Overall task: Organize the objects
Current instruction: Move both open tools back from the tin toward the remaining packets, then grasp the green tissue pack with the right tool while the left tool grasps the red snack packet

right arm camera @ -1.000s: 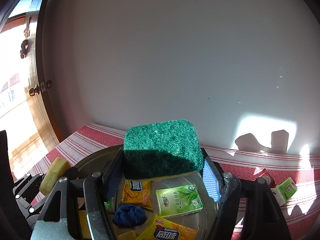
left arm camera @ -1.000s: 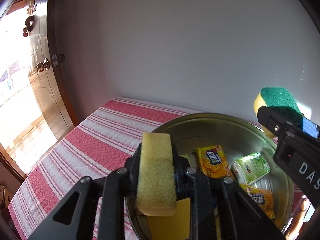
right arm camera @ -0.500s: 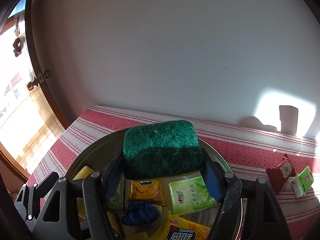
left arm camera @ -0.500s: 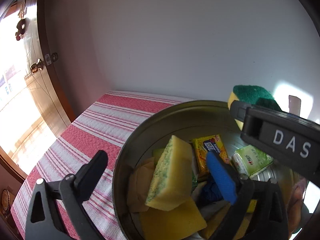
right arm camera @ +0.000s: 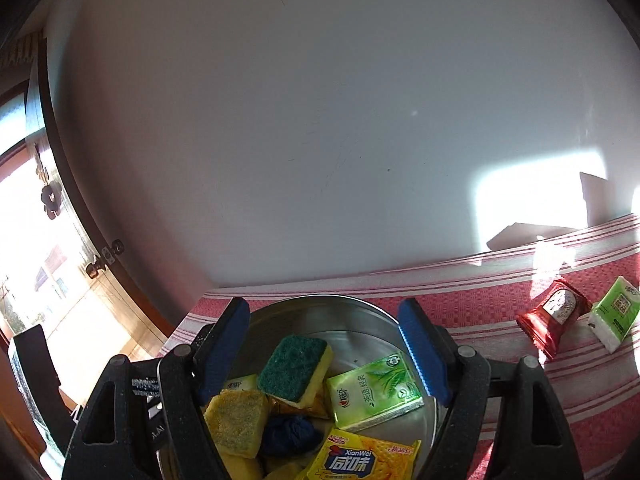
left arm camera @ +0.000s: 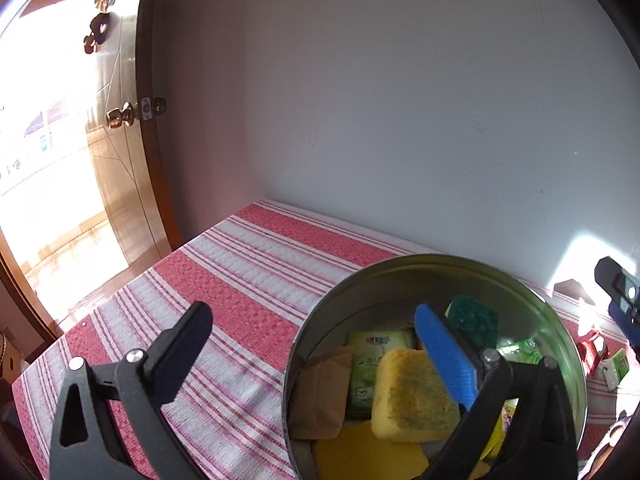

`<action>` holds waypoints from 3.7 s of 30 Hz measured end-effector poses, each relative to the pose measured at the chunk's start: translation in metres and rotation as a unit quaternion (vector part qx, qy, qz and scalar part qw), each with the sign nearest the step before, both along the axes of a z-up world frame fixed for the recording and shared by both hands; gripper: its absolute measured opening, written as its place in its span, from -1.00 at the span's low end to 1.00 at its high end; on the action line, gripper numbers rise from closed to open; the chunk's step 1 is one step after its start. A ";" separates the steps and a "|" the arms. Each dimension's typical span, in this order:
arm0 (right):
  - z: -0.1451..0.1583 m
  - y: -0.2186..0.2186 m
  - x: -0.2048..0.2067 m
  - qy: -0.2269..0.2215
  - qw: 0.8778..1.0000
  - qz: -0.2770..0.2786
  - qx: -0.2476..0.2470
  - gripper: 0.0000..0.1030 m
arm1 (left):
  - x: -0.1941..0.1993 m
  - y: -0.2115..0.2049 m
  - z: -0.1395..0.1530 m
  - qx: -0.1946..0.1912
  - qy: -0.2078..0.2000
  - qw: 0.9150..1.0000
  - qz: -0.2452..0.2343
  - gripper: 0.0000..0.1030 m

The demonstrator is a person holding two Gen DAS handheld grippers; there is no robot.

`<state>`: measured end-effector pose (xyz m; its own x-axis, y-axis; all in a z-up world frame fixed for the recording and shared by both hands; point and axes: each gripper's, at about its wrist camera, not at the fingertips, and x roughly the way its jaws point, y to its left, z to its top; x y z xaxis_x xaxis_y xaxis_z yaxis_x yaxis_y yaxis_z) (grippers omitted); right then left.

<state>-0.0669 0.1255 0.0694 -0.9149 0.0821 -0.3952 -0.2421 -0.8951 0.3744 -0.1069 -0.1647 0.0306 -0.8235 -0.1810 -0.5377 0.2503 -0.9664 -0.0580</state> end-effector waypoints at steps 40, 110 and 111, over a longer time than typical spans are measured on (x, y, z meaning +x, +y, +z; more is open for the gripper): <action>-0.030 0.016 0.085 0.003 0.976 -0.122 0.182 0.54 | 0.061 0.090 -0.019 -0.049 0.121 0.990 -0.060 0.99; -0.076 0.280 0.062 -0.231 0.958 -0.154 0.073 0.38 | -0.036 0.343 -0.051 -0.020 -0.098 0.972 -0.213 0.99; -0.077 0.286 0.064 -0.231 0.958 -0.161 0.061 0.38 | -0.042 0.346 -0.053 -0.005 -0.106 0.973 -0.205 0.99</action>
